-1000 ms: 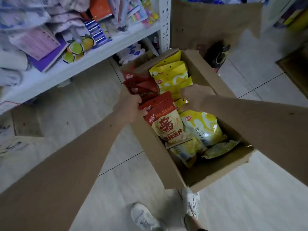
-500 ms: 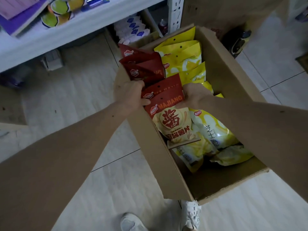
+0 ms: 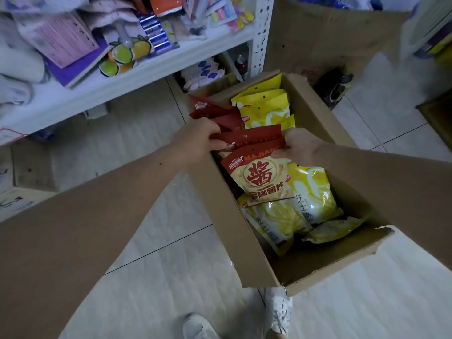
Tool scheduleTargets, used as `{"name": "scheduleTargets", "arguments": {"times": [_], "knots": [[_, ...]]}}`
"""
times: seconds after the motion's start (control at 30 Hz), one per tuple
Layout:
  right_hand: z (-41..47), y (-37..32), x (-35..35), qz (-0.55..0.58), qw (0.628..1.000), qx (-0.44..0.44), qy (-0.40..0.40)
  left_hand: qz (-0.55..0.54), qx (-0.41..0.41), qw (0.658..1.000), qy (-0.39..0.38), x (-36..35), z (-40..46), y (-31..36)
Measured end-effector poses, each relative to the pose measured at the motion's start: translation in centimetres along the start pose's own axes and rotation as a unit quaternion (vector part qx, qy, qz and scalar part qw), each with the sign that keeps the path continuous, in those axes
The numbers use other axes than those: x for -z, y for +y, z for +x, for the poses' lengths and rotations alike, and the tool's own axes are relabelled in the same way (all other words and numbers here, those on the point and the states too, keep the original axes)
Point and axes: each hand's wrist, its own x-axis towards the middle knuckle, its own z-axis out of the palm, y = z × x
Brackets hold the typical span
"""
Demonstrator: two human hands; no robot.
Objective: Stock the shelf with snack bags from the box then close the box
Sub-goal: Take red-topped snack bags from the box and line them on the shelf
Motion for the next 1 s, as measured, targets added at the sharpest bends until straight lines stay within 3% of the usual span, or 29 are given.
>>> {"name": "scheduleTargets", "arguments": {"times": [0.53,0.8,1.0], "knots": [[-16.9,-16.7,22.3,0.219,0.966,0.11,0.083,-0.251,-0.042,0.963,0.087,25.9,-14.3,15.0],[-26.0,-23.8,30.7,0.194,0.962,0.164,0.098,-0.317,-0.093,0.939,0.095,34.7,-22.2,19.9],[-30.0,-27.6,33.8,0.211,0.951,0.19,0.123,-0.298,-0.09,0.934,0.173,39.9,-25.8,23.3]]}}
